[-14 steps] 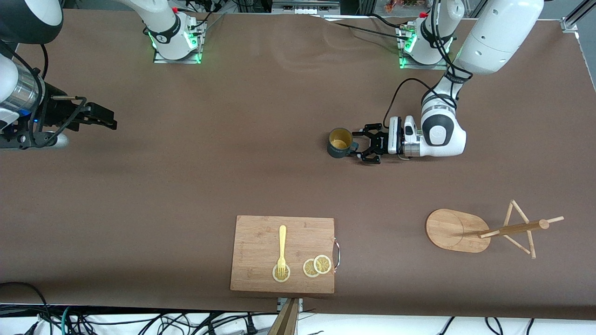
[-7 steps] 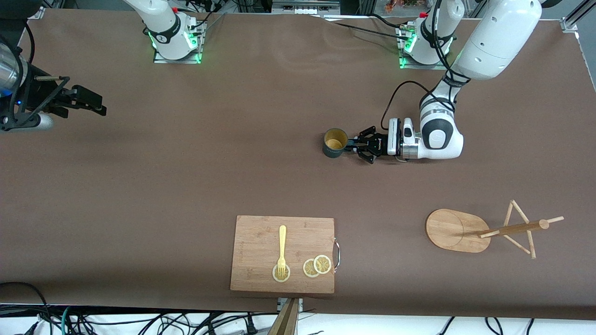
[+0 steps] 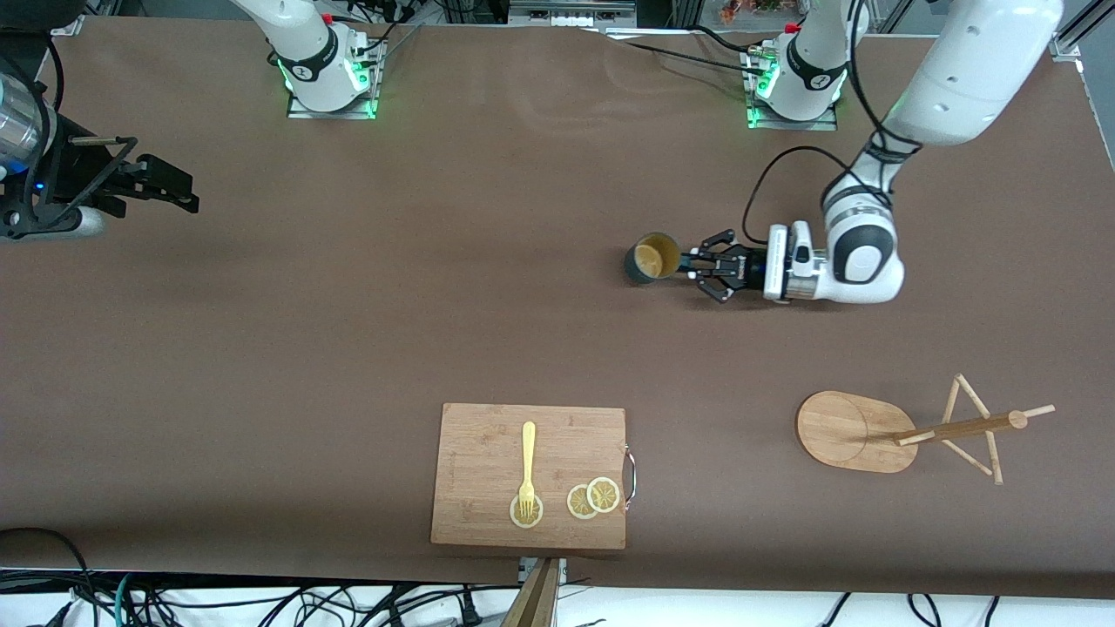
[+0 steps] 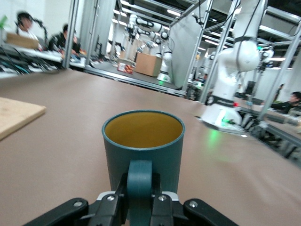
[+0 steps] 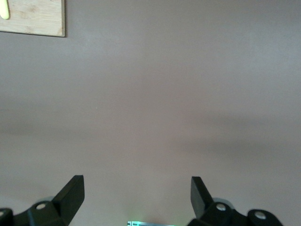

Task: Pass cup and hang on rack
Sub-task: 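Lift the mug with the left gripper toward the wooden rack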

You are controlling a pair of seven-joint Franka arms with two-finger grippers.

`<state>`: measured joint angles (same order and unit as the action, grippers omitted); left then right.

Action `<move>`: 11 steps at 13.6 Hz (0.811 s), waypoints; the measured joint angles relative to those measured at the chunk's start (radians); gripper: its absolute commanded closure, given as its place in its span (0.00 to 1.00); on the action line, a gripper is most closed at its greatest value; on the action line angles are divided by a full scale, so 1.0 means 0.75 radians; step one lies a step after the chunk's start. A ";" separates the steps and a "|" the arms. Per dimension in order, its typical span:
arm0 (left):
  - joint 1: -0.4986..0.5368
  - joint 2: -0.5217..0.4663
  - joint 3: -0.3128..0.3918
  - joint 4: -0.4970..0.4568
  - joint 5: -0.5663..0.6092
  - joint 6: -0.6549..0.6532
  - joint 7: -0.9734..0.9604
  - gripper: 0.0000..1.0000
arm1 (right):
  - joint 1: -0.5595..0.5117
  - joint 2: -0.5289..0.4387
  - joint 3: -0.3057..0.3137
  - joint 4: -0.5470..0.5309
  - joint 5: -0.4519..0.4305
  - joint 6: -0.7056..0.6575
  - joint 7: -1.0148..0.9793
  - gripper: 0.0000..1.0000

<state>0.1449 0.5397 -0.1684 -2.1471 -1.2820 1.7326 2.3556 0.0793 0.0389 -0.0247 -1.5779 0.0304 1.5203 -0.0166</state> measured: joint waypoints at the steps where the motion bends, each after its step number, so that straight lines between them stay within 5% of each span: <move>1: 0.061 -0.061 0.002 0.002 0.092 -0.047 -0.109 1.00 | 0.000 0.000 0.000 0.000 -0.005 0.001 -0.004 0.00; 5: 0.301 -0.209 0.013 0.002 0.305 -0.206 -0.420 1.00 | -0.001 0.001 0.001 0.002 -0.007 0.002 -0.009 0.00; 11: 0.562 -0.210 0.017 0.144 0.317 -0.308 -1.152 1.00 | -0.001 0.007 0.002 0.048 -0.019 0.005 -0.011 0.00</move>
<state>0.5663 0.3819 -0.1556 -2.0392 -1.0444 1.5018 1.4918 0.0785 0.0438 -0.0231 -1.5422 0.0158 1.5242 -0.0249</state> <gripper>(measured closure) 0.789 0.000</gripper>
